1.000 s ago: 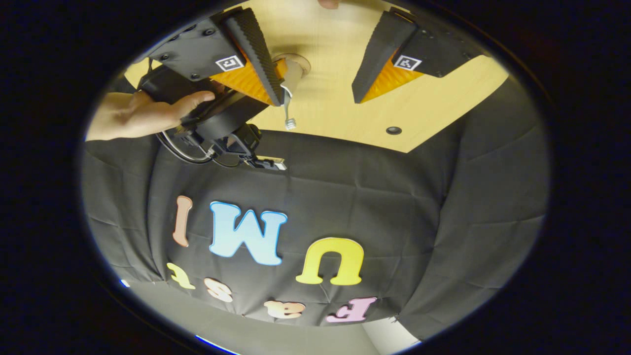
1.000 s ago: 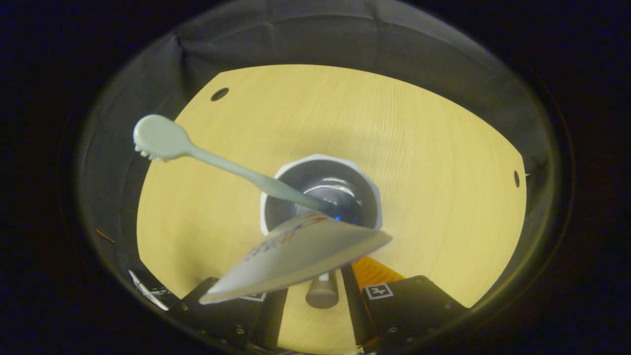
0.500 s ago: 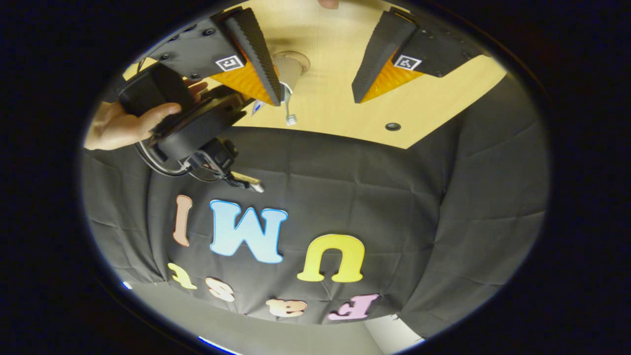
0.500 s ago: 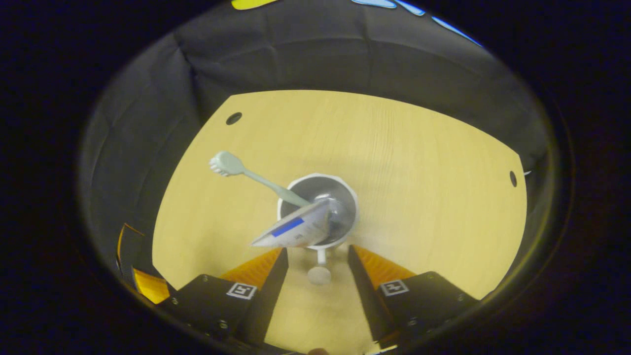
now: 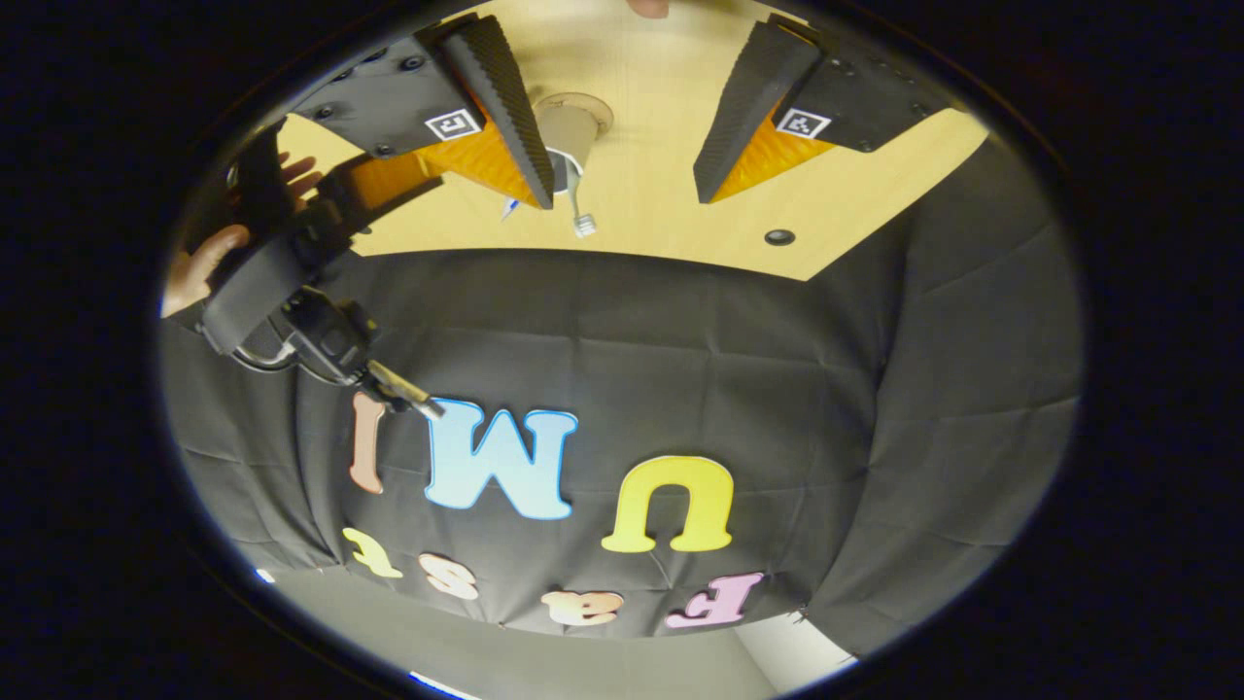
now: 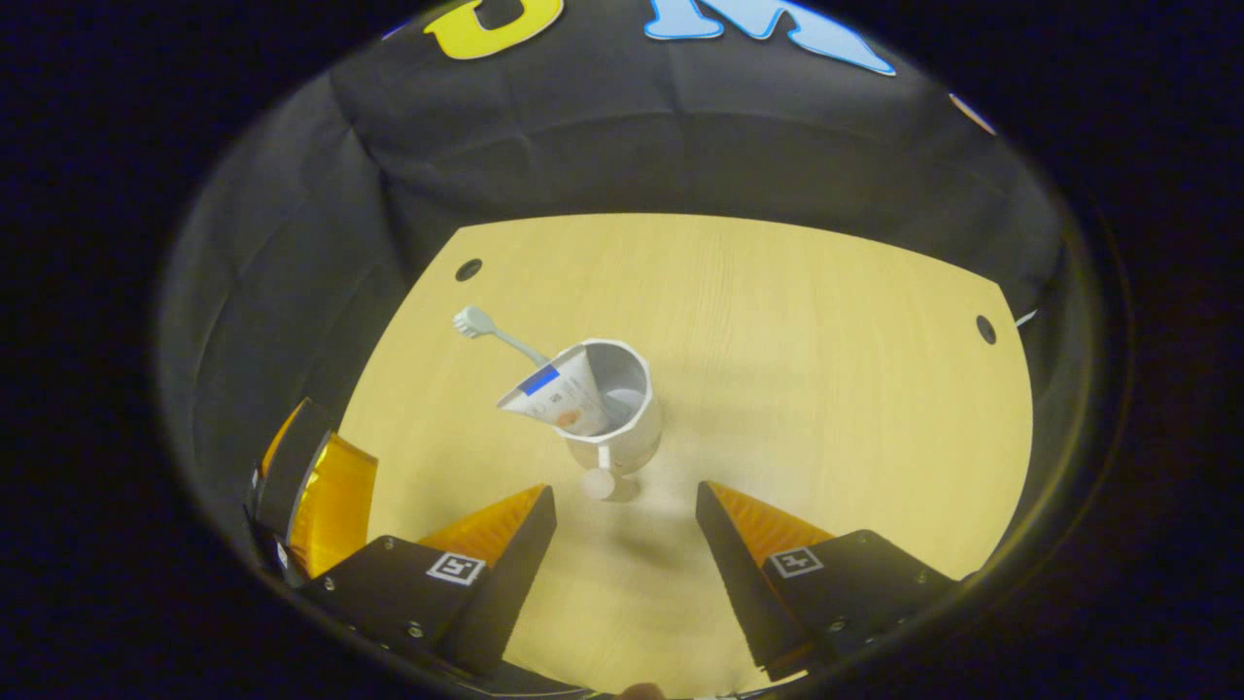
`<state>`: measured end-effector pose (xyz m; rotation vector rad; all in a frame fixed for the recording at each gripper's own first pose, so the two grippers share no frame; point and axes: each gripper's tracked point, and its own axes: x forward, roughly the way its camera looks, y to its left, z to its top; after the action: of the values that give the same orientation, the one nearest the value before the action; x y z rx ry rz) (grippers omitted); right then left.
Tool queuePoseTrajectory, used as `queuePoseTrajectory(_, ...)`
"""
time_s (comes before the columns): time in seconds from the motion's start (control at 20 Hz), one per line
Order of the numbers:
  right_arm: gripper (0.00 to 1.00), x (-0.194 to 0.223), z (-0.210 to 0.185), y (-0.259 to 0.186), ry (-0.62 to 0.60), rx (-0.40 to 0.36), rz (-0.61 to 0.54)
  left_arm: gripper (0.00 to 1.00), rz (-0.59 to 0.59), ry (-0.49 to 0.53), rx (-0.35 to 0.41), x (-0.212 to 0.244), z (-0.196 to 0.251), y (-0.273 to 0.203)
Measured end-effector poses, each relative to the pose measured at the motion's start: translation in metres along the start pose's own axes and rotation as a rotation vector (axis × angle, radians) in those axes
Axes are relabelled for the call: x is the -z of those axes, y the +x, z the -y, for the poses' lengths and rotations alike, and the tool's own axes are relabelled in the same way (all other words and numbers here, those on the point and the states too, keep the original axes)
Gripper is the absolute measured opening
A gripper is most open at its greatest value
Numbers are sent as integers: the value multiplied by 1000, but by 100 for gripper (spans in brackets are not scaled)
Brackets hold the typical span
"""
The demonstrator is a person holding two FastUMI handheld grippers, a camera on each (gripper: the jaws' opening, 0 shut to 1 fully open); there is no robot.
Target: Put the toothbrush and toothpaste on the desktop into the cup, then pick up the cup and place it on the coaster on the desktop.
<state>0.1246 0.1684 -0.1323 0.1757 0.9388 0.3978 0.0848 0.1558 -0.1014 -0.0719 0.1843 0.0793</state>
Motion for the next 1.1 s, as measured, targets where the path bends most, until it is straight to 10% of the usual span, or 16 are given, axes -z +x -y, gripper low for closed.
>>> queuePoseTrajectory(1.1, 93, -27, 71, -176, -192, 254, 824, 94, 127, 27, 95, -77, 104, -51)
